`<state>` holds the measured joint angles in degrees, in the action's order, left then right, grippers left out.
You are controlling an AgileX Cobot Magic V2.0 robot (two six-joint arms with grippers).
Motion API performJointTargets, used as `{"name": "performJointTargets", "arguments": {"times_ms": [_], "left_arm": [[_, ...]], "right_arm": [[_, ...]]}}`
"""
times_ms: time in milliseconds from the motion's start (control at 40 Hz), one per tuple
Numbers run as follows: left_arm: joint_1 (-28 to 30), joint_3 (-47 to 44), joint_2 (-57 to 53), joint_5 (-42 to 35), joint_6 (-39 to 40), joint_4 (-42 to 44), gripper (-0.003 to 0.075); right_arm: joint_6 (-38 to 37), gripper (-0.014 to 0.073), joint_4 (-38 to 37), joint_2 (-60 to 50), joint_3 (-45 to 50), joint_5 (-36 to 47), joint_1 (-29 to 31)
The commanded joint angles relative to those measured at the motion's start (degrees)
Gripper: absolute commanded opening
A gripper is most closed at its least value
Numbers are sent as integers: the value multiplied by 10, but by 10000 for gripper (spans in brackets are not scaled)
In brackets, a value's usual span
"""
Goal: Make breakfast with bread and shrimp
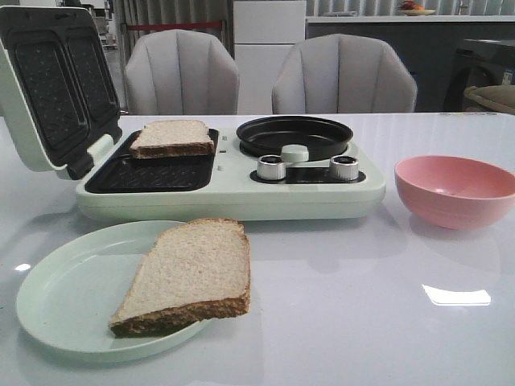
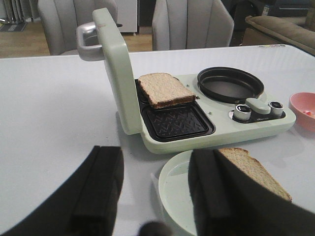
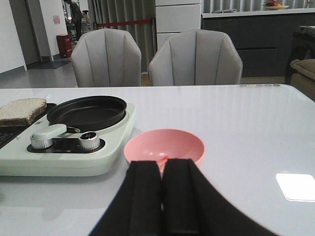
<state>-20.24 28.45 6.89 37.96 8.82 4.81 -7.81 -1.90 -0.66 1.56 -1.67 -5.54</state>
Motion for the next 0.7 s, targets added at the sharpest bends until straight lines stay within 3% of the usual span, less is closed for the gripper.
{"name": "performJointTargets", "arguments": {"times_ms": [0,175,375,674], "left_arm": [[0,-6,-25,-48,5,11,365],[-2,-31,-46,-68,5,8,365],[-7,-34,-46,-76,5,8,365],[-7,-34,-46,-76,5,8,365]], "right_arm": [[4,138,1,-10,-3,54,2],[4,138,1,-10,-3,71,2],[4,138,-1,-9,-13,147,2],[3,138,-2,105,-138,-2,2]]}}
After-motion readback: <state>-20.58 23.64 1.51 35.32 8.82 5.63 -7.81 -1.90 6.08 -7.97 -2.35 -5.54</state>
